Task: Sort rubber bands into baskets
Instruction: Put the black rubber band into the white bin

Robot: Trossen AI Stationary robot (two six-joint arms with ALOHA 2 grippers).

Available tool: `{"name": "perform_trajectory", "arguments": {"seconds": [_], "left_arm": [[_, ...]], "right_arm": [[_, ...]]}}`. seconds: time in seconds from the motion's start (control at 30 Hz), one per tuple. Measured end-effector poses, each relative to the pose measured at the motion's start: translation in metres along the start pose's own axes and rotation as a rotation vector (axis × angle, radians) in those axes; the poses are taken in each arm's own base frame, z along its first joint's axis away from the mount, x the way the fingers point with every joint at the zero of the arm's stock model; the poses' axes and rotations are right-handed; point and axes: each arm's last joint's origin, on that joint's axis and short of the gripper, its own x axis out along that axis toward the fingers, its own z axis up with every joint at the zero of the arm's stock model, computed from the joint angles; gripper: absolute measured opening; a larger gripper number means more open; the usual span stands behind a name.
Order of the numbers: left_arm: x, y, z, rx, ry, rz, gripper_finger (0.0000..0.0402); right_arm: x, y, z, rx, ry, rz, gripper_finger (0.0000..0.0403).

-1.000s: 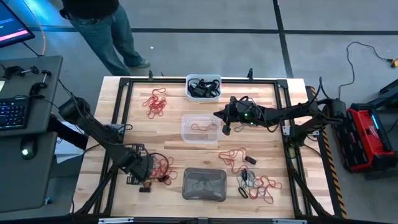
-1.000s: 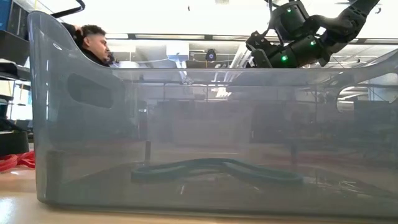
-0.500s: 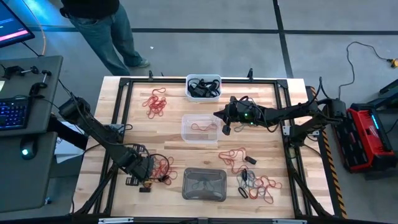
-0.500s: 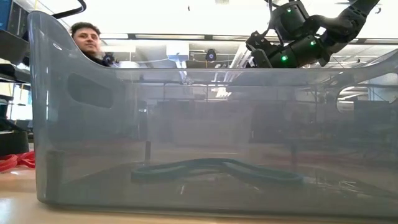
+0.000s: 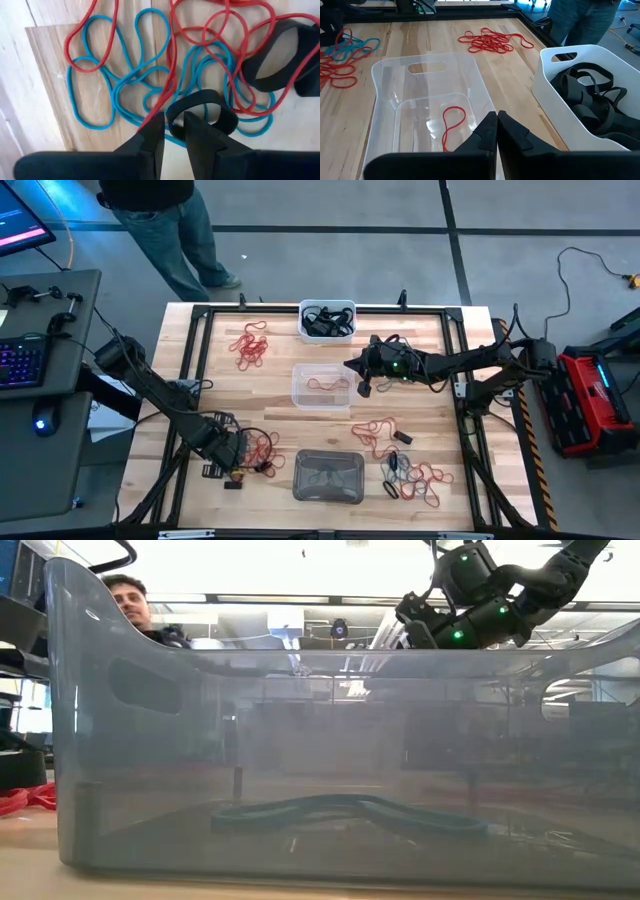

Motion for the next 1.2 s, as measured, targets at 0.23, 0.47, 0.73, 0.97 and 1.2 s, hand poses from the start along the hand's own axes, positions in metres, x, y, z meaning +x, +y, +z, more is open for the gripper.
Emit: {"name": "perform_trajectory", "arguments": {"seconds": [0.23, 0.47, 0.73, 0.97, 1.2], "left_arm": [[0.0, -0.002, 0.002, 0.044, -0.017, -0.029, 0.0013], [0.0, -0.003, 0.002, 0.082, -0.015, -0.038, 0.0002], [0.0, -0.003, 0.002, 0.101, -0.008, -0.061, 0.0012], [0.004, -0.005, 0.003, 0.094, 0.019, -0.066, 0.0033], [0.016, -0.007, 0.005, 0.117, 0.079, -0.055, 0.004]], "right_arm": [[0.0, 0.0, 0.0, -0.001, 0.003, 0.0, 0.0], [0.0, 0.0, -0.001, -0.009, 0.007, 0.0, 0.0], [0.0, 0.0, -0.001, -0.009, 0.007, 0.0, 0.0], [0.0, 0.0, -0.001, -0.009, 0.008, 0.0, 0.0], [0.0, 0.0, -0.001, -0.009, 0.008, 0.0, 0.0]]}}
